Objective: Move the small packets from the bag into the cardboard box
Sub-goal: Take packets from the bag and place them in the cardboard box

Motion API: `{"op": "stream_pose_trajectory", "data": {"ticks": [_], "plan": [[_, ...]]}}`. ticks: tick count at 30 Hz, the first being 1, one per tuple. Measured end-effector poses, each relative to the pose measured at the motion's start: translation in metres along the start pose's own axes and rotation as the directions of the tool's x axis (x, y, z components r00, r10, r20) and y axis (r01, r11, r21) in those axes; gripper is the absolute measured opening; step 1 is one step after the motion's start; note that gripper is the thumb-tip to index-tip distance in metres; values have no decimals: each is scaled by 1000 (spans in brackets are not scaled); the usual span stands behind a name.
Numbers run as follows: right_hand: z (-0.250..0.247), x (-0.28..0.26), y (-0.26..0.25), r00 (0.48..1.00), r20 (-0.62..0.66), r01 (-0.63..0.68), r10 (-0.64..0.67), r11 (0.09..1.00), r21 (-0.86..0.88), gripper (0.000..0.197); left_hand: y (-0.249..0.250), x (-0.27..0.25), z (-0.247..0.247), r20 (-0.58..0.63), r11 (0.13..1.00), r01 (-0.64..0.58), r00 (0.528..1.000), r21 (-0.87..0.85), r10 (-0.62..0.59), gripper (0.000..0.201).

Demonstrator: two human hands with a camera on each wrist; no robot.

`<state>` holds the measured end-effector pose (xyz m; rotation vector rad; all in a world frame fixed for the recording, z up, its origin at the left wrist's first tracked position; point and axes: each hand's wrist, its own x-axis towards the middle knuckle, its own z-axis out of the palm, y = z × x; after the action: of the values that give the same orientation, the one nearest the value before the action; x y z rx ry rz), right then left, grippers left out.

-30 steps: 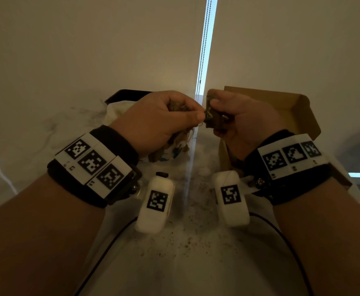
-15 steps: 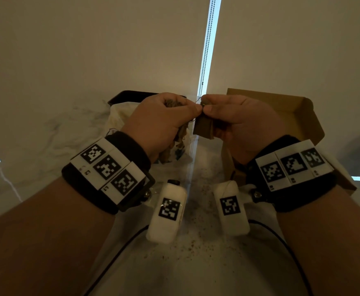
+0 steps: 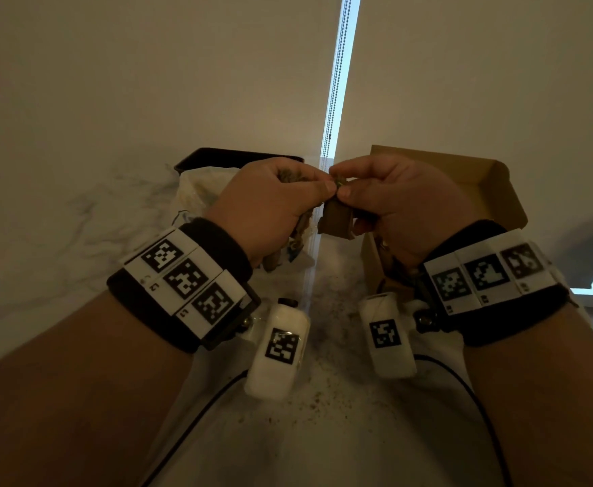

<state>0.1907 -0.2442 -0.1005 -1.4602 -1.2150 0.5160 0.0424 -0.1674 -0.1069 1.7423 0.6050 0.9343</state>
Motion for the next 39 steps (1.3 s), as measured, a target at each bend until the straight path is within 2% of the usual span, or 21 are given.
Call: {"op": "stream_pose_trajectory", "data": {"ticks": [4,5,9,14,18,22,26,30,32,36,39], "plan": [[-23,-4,-18,993,-70,-85,94,988,126,18,-1,2,-2,-32,998,38,999,-47,-40,16],[-32,-4,-24,990,-84,-102,110,990,100,18,-1,3,-2,-42,998,43,998,-48,-45,17],[-61,-5,-37,982,-103,-176,156,961,-216,15,-3,4,-3,-53,996,56,997,-62,-60,21],[-64,5,-31,944,-48,-296,325,778,-554,13,-3,2,-4,-49,994,84,995,-71,-88,16],[-54,13,-22,889,25,-291,457,607,-740,18,-4,1,-5,-57,990,113,991,-79,-118,20],[-42,18,-22,857,48,-244,514,485,-840,17,-5,3,-5,-56,986,133,989,-96,-138,26],[-36,21,-21,835,48,-235,548,434,-870,14,-7,5,-5,-53,985,135,989,-107,-141,36],[-33,23,-19,826,67,-122,559,293,-948,23,-8,6,-5,-51,984,141,988,-112,-148,36],[-32,24,-18,820,63,-123,569,283,-951,23,-8,7,-5,-45,982,146,987,-117,-152,37],[-32,24,-17,835,42,-178,548,341,-923,25,-8,7,-5,-26,974,175,983,-144,-181,39],[-32,21,-25,866,36,-150,499,328,-933,26,-6,7,-4,32,929,250,967,-274,-251,45]]}}
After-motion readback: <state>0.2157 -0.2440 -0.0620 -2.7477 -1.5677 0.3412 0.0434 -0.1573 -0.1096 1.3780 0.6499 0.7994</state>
